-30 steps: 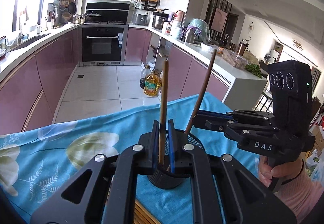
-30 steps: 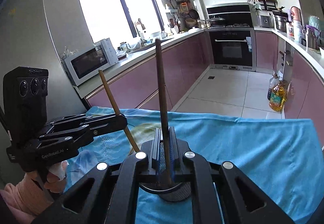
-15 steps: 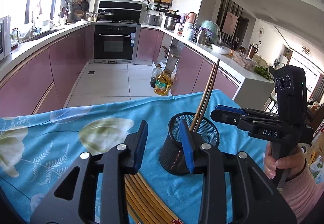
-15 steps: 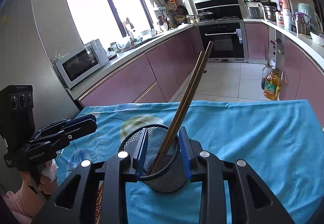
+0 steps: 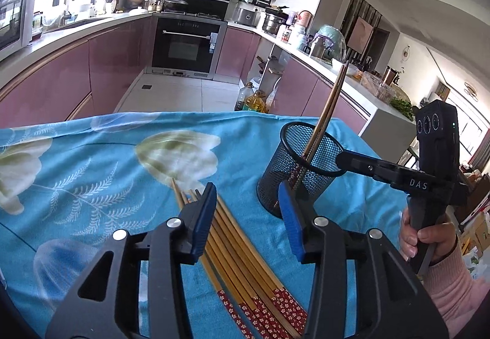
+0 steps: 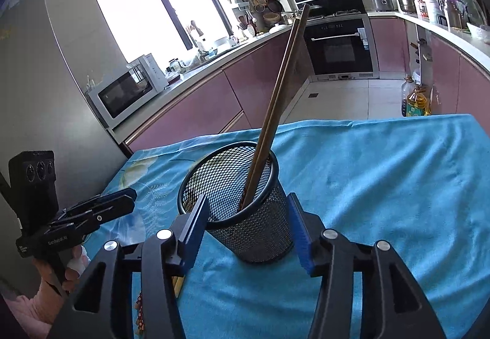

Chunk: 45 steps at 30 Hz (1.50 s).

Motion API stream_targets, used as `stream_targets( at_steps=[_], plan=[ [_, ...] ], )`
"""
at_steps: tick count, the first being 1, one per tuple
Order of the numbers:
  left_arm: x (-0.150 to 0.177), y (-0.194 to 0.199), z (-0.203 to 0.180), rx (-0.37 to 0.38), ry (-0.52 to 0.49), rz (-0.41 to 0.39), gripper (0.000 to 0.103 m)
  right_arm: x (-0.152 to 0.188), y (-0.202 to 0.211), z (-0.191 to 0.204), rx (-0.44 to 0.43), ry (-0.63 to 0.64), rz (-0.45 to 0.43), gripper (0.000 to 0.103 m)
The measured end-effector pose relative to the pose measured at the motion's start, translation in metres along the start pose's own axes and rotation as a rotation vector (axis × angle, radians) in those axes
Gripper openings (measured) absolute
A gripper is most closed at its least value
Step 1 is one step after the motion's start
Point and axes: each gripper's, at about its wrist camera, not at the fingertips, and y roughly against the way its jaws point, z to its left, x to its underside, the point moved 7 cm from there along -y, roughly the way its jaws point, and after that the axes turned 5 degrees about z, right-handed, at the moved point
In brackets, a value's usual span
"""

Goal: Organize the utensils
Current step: 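Open the left gripper while the right gripper opens, releasing chopsticks into the cup, then grasp another chopstick with the left gripper while the right gripper grasps one too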

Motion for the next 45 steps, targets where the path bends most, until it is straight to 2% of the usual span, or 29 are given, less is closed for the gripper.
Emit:
stream_targets(
  at_steps=[18, 26, 30, 32, 37, 39, 45],
  plan=[
    [0.022, 0.003, 0.005, -0.004, 0.024, 0.013, 0.042, 0.003, -0.016, 0.016, -0.101, -0.022, 0.022, 0.059],
    [0.031, 0.005, 0.004, -0.016, 0.014, 0.031, 0.045, 0.016, 0.003, 0.021, 0.011, 0.043, 0.01, 0.059],
    [0.049, -0.007, 0.008, -0.048, 0.014, 0.096, 0.045, 0.041, -0.008, 0.044, -0.013, 0.113, 0.094, 0.059],
    [0.059, -0.014, 0.011, -0.058, 0.017, 0.133, 0.045, 0.056, -0.022, 0.057, -0.012, 0.158, 0.152, 0.056],
    [0.084, -0.026, 0.02, -0.083, 0.017, 0.21, 0.041, 0.083, -0.056, 0.076, -0.016, 0.2, 0.264, 0.037],
    [0.089, -0.028, 0.02, -0.074, 0.013, 0.226, 0.039, 0.087, -0.062, 0.079, -0.013, 0.201, 0.28, 0.037],
    [0.099, -0.032, 0.02, -0.064, -0.003, 0.247, 0.031, 0.092, -0.065, 0.081, 0.03, 0.222, 0.293, 0.026]
  ],
)
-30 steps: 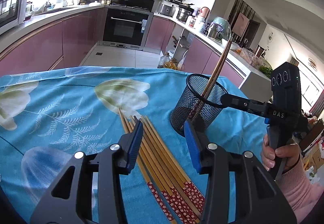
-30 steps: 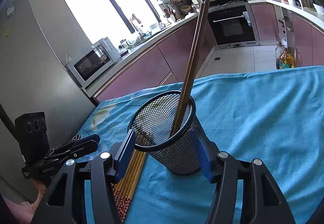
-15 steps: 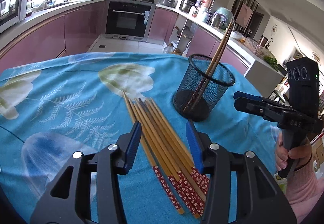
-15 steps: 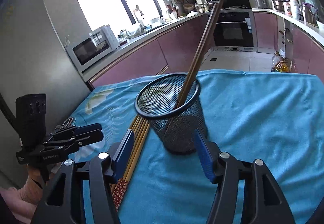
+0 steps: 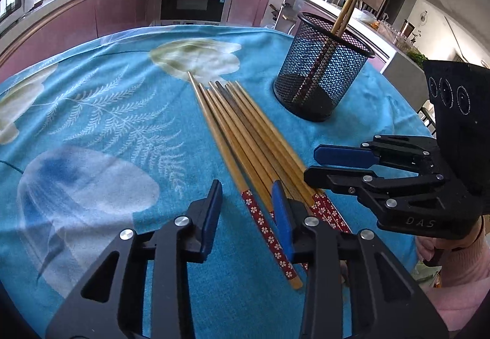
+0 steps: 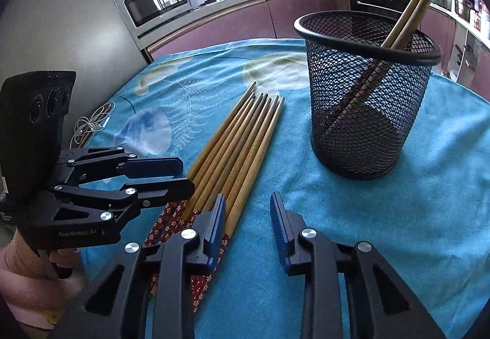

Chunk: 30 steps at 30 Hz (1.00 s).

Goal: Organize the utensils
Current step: 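Grasp another chopstick with the left gripper while the right gripper grasps one too, then lift both chopsticks upright and carry them over the mesh cup with both grippers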

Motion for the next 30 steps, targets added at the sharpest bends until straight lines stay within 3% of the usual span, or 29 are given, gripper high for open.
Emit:
stream_targets(
  at_steps=[7, 10, 13, 19, 21, 24, 30],
  plan=[
    [0.004, 0.002, 0.0, 0.028, -0.006, 0.015, 0.017, 0.003, 0.001, -0.002, 0.029, -0.01, 0.003, 0.023],
    [0.005, 0.004, 0.002, 0.022, -0.009, 0.023, 0.018, 0.001, 0.001, 0.0, 0.059, 0.009, 0.012, 0.023],
    [0.004, 0.003, 0.006, -0.02, -0.014, 0.02, 0.026, -0.002, -0.003, 0.002, 0.099, 0.035, 0.022, 0.024],
    [-0.005, -0.003, 0.011, -0.044, -0.015, 0.022, 0.02, -0.01, -0.011, 0.005, 0.151, 0.061, 0.012, 0.024],
    [-0.008, -0.005, 0.012, -0.058, -0.01, 0.023, 0.018, -0.011, -0.013, 0.004, 0.146, 0.05, 0.006, 0.023],
    [-0.009, -0.007, 0.013, -0.068, 0.0, 0.019, 0.012, -0.011, -0.012, -0.001, 0.098, 0.003, 0.005, 0.009],
    [-0.008, 0.004, 0.016, -0.073, 0.041, -0.018, 0.008, -0.011, 0.0, -0.008, 0.04, -0.056, -0.029, 0.006]
  ],
)
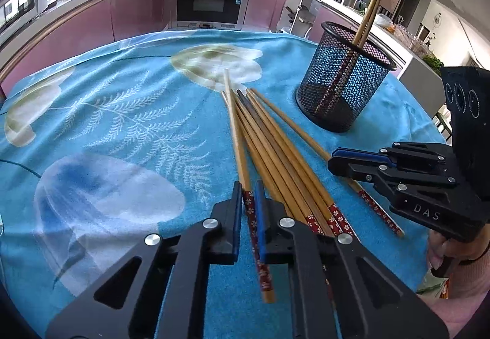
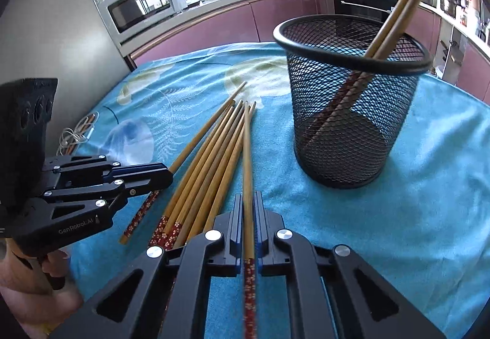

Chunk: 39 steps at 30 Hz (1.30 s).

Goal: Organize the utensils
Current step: 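Lift both chopsticks upright and carry them over the mesh cup with both grippers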

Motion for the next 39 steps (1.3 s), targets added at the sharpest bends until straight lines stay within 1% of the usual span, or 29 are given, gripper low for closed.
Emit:
stream_targets(
  at_steps=[4, 11, 14, 15, 16, 18, 22, 25, 27, 28, 33, 39],
  plan=[
    [0.003, 0.013, -0.002, 0.027, -0.002, -0.026, 0.008, 0.001, 0.008, 0.004, -0.044, 0.004, -0.014, 0.006],
    [0.02, 0.008, -0.007, 0.05, -0.028, 0.019, 0.008, 0.009, 0.003, 0.014, -0.044, 0.06, 0.038, 0.006],
    [0.021, 0.007, -0.006, 0.02, -0.039, 0.02, 0.01, 0.009, -0.001, 0.014, -0.017, 0.069, 0.049, 0.01],
    [0.019, 0.006, -0.005, 0.015, -0.043, 0.019, 0.016, 0.008, -0.002, 0.014, -0.011, 0.073, 0.052, 0.01],
    [0.018, 0.005, -0.004, 0.01, -0.045, 0.019, 0.019, 0.007, -0.004, 0.014, -0.009, 0.075, 0.054, 0.011],
    [0.014, 0.0, -0.002, -0.007, -0.05, 0.024, 0.019, 0.007, -0.006, 0.013, -0.005, 0.076, 0.055, 0.011],
    [0.001, -0.011, -0.001, -0.012, -0.076, 0.031, 0.021, 0.002, -0.011, 0.012, -0.003, 0.088, 0.063, 0.011],
    [-0.008, -0.018, -0.002, -0.027, -0.092, 0.035, 0.018, -0.001, -0.014, 0.012, -0.003, 0.09, 0.066, 0.01],
    [-0.013, -0.021, -0.001, -0.033, -0.09, 0.038, 0.017, -0.001, -0.014, 0.011, -0.001, 0.084, 0.063, 0.007],
    [-0.014, -0.022, 0.0, -0.042, -0.089, 0.038, 0.012, -0.001, -0.013, 0.01, -0.005, 0.078, 0.06, 0.006],
    [-0.015, -0.02, 0.003, -0.056, -0.048, 0.028, 0.008, -0.002, -0.004, 0.007, -0.033, 0.054, 0.022, 0.006],
    [-0.015, 0.004, -0.002, -0.001, -0.034, -0.031, 0.008, -0.01, 0.03, 0.008, -0.057, 0.065, -0.072, 0.006]
  ],
)
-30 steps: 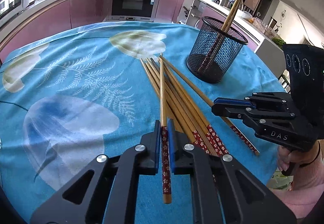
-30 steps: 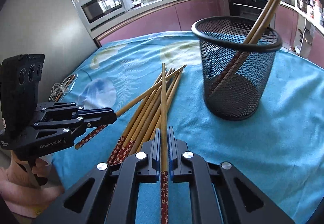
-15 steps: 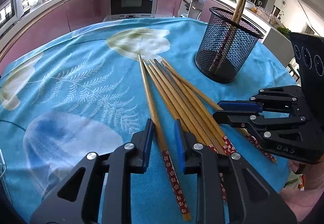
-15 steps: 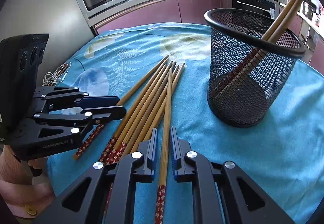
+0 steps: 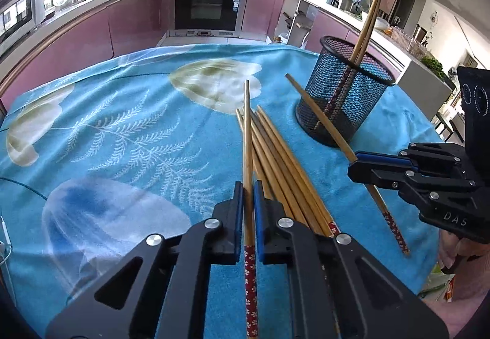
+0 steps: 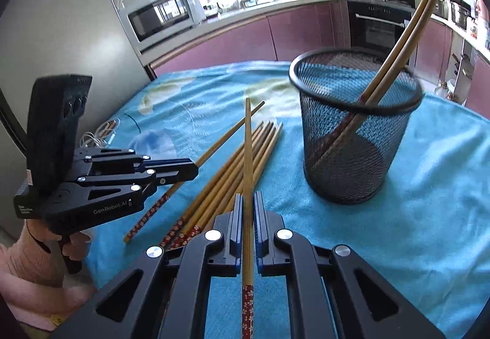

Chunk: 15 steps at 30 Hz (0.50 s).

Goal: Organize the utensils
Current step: 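Lift both chopsticks upright and carry them over the mesh cup with both grippers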

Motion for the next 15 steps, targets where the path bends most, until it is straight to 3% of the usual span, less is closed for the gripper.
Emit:
stream_targets(
  at_steps=[15],
  plan=[
    [-0.024, 0.074, -0.037, 0.227, -0.018, -0.141, 0.007, -0.025, 0.078, -0.008, -0.007, -0.009, -0.208, 0.006]
  ],
)
